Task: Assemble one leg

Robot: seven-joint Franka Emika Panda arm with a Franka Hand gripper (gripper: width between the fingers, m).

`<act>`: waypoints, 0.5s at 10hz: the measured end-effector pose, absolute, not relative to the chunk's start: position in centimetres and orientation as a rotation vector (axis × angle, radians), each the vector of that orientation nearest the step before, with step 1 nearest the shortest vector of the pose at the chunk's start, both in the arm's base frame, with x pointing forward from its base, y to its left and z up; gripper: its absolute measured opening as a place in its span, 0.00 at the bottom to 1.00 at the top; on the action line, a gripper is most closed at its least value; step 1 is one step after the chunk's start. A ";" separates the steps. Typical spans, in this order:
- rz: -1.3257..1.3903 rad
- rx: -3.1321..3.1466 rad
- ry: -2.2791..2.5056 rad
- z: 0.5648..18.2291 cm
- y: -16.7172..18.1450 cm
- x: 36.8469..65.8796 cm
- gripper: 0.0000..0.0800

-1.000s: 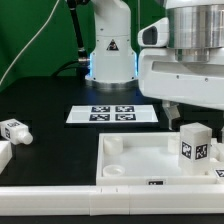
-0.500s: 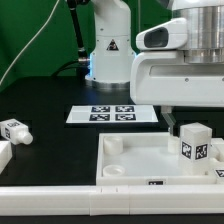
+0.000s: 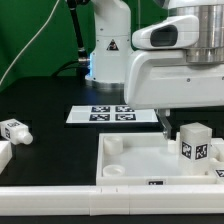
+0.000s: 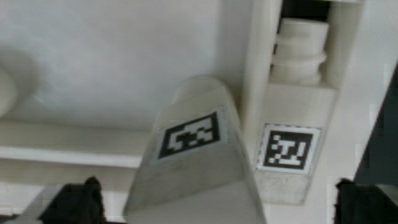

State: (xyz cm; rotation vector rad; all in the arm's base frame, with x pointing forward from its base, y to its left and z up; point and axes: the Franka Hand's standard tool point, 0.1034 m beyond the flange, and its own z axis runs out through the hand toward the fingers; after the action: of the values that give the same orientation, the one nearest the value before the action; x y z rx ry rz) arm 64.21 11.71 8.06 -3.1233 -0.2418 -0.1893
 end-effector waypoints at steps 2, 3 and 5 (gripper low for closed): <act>-0.189 -3.123 -0.389 8.1 11.5 64.2 0.81; -0.188 -3.116 -0.524 8.1 11.3 64.3 0.65; -0.188 -3.119 -0.507 8.1 11.2 64.3 0.48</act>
Offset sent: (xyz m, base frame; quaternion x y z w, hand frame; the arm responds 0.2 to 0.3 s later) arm 0.0000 0.0000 0.0000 0.0000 0.0000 0.0000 1.0000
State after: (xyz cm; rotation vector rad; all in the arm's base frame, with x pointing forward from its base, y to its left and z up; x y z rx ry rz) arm 64.29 11.23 8.06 -3.1185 -0.5065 -0.1881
